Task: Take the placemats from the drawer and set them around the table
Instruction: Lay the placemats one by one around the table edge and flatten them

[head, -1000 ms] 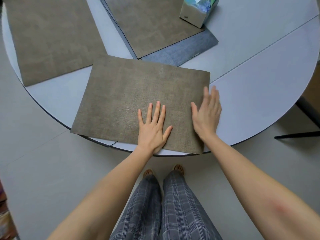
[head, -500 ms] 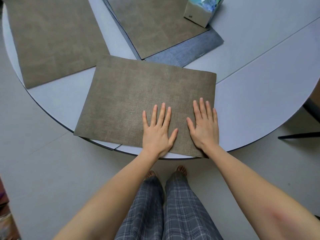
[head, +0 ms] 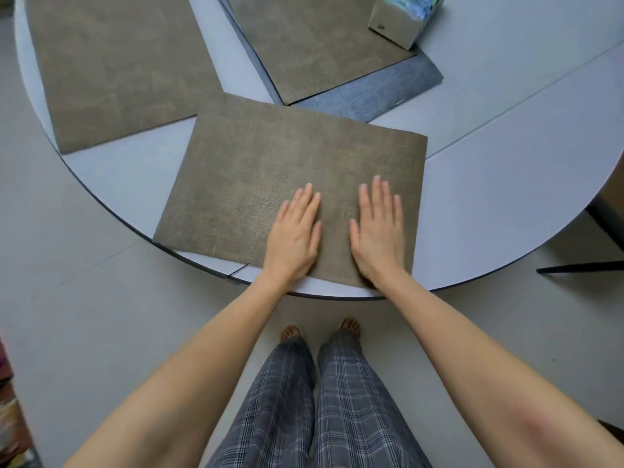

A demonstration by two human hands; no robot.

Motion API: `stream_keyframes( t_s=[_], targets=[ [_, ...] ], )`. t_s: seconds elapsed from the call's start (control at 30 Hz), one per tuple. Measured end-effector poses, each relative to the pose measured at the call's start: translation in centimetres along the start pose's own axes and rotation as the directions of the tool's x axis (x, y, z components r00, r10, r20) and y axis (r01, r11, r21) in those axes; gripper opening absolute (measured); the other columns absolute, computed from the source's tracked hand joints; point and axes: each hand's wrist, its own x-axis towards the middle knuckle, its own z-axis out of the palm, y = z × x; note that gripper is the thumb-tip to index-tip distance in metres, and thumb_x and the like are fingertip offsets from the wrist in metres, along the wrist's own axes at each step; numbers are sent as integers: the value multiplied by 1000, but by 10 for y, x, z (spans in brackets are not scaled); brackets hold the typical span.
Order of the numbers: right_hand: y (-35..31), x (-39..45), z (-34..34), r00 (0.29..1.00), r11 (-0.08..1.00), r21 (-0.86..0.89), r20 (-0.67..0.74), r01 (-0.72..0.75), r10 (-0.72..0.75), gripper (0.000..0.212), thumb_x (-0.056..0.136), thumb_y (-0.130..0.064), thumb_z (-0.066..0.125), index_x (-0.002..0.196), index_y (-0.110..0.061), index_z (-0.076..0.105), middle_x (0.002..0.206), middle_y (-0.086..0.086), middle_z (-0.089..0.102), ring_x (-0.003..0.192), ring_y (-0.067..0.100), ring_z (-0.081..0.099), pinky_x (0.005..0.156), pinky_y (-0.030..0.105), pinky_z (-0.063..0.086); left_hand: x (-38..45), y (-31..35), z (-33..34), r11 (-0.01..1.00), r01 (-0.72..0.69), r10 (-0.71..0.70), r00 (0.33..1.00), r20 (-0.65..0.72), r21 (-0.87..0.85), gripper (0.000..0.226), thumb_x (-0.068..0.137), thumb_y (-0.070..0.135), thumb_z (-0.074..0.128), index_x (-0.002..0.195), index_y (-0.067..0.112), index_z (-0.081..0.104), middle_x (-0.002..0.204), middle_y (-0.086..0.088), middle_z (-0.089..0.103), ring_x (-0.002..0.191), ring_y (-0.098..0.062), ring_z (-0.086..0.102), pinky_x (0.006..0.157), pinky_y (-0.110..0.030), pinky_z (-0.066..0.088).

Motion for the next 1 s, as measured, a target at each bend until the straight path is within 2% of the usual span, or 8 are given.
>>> stream_keyframes(
  t_s=[0.1,0.2,0.37,0.53,0.63,0.8,0.9,1.0],
  targets=[
    [-59,0,-1,957,952,129,49,279,-287,60,95,-32,31,148,-6,27,156,14,22,146,28,19,118,36,3,-17,-55,-28,971,232,-219,959,-178,56,51,98,26,31,142,3,42,152,-16,36,143,-32,29,118,-45,16],
    [-103,0,15,889,895,133,119,427,-442,60,95,-39,27,147,-9,30,155,12,25,144,28,24,118,36,6,-44,-101,-46,881,431,-424,902,-79,194,69,95,44,16,151,4,22,159,-16,16,149,-31,10,121,-47,7],
    [-110,-1,34,893,899,38,111,435,-437,61,97,-44,29,151,-16,20,159,6,16,147,21,13,118,40,9,-52,-113,-46,882,441,-444,896,-21,164,80,91,62,15,154,12,6,161,-17,-2,149,-31,-7,121,-42,-6],
    [-113,-3,29,899,907,30,125,420,-421,61,98,-44,25,152,-18,13,160,3,8,148,17,4,120,38,3,-47,-122,-58,679,730,-733,679,-28,-79,108,82,74,43,153,8,-5,158,-19,-18,147,-30,-20,121,-41,-9],
    [-113,-4,26,902,910,26,121,414,-414,61,98,-43,25,152,-18,15,160,3,11,147,16,6,120,36,2,-38,-115,-70,661,747,-750,656,-84,-67,95,88,62,49,151,1,13,159,-24,3,148,-34,0,121,-40,3],
    [-115,-3,26,903,911,16,131,412,-410,61,97,-44,22,152,-18,16,160,4,12,147,16,6,120,35,-1,-12,-116,-89,558,779,-830,530,-174,-288,31,97,36,47,106,7,52,107,-12,62,105,-32,55,88,-38,36],
    [-114,-4,27,901,909,-1,127,418,-414,61,97,-44,20,152,-18,13,160,3,9,147,15,3,119,35,-1,-16,-129,-91,475,702,-866,480,-140,-531,37,94,33,52,64,14,40,61,-2,43,63,-24,44,59,-31,26],
    [-113,-4,28,898,906,2,128,424,-420,61,98,-45,19,152,-18,11,160,3,7,148,15,1,119,37,0,-16,-125,-91,456,527,-842,516,-156,-717,44,93,31,55,60,14,31,56,2,25,53,-13,22,50,-28,19]
  ],
)
